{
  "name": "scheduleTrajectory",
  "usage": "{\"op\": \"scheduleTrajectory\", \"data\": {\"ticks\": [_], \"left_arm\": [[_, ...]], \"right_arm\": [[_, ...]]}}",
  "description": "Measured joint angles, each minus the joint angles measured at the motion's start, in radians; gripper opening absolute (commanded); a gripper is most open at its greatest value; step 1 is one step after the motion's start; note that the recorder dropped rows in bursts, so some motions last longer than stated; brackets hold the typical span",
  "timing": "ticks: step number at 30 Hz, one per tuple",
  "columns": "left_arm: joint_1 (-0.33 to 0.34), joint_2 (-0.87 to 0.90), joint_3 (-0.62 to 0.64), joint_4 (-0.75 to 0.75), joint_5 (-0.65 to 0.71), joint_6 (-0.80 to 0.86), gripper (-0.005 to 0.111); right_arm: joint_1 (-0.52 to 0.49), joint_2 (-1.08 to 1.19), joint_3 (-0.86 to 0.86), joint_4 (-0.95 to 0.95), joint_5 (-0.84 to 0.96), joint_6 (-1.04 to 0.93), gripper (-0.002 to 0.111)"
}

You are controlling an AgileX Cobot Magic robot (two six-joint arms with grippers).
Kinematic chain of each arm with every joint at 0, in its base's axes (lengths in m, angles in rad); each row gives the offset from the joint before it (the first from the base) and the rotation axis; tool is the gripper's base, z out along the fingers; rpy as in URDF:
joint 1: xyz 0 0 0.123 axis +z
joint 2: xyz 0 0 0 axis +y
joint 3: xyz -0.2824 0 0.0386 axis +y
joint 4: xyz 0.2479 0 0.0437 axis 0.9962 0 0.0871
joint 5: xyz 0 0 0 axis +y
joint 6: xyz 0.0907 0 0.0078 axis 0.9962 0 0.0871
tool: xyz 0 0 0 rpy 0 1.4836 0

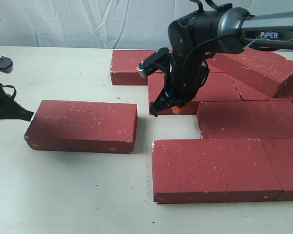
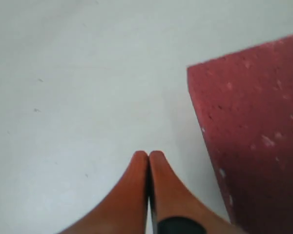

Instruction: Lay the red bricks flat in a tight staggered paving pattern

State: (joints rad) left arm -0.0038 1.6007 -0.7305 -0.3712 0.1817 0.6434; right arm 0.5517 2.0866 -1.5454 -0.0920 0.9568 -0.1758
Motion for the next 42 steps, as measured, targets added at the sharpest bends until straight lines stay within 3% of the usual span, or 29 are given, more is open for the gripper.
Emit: {"op": "scheduleTrajectory", "data": {"ticks": [4,10,14,22,34,42], "left_arm": [[0.002,0.0,0.0,0.002,-0.104,0.0,0.0],[0.004,0.0,-0.014,-0.013,-0.196,0.0,0.0],[0.046,0.0,-0.04,-0.024,-0.222,0.0,0.0],[0.179,0.059,-0.057,-0.066,-0.001,0.0,0.0],[0.173,0.17,-0.124,-0.105,0.086,0.002,0.0],[0.114,0.211,-0.161,-0.168,0.125,0.06,0.0]], "right_arm": [[-0.013,-0.06,0.012,0.092,0.011,-0.063,-0.001],[-0.013,-0.135,0.083,0.347,-0.077,-0.328,-0.001],[-0.013,-0.135,0.14,0.391,-0.169,-0.392,-0.001],[-0.013,-0.135,0.151,0.409,-0.274,-0.411,-0.001],[-0.013,-0.02,0.153,0.428,-0.403,-0.411,-0.001],[-0.006,0.024,0.153,0.443,-0.455,-0.411,-0.001]]}}
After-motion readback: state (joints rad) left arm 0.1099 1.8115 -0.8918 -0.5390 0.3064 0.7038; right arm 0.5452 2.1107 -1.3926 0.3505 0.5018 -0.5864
